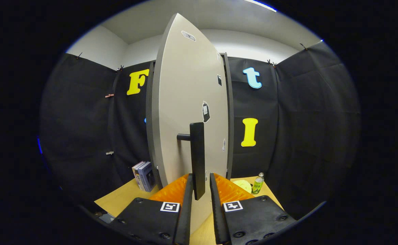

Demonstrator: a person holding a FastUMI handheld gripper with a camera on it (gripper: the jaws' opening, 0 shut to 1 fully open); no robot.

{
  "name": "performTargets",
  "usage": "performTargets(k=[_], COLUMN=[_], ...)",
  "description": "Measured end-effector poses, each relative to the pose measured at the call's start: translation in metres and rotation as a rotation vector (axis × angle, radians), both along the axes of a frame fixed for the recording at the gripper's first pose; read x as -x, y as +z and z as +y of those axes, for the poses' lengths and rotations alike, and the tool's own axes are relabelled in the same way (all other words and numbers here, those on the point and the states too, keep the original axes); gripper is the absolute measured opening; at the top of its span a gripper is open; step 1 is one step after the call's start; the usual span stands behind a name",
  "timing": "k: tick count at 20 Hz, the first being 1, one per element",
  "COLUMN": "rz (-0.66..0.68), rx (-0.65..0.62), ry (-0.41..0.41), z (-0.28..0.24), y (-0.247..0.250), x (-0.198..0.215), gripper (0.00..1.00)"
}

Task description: Open the shoe cabinet door, grab the shoes and put them into the shoe cabinet, then close the shoe cabinet door.

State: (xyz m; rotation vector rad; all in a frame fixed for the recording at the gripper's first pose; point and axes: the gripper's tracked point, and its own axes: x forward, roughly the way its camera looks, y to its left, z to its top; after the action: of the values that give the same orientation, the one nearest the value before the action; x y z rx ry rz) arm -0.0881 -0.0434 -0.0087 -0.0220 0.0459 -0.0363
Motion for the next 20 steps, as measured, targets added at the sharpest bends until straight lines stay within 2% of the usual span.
performTargets(k=[8, 10, 11, 14, 20], rz=[0.004, -0.024, -0.045, -0.074, -0.005], rx=[-0.035, -0.006, -0.001, 0.032, 0.002], ry=[-0.094, -0.158, -0.156, -0.178, -0.147], z=[-0.022, -0.034, -0.033, -0.036, -0.023], y=[0.001, 0.008, 0.014, 0.015, -0.011], x=[0.025, 0.035, 0.044, 0.048, 0.040], gripper=[0.32, 0.28, 0.26, 0.27, 0.27])
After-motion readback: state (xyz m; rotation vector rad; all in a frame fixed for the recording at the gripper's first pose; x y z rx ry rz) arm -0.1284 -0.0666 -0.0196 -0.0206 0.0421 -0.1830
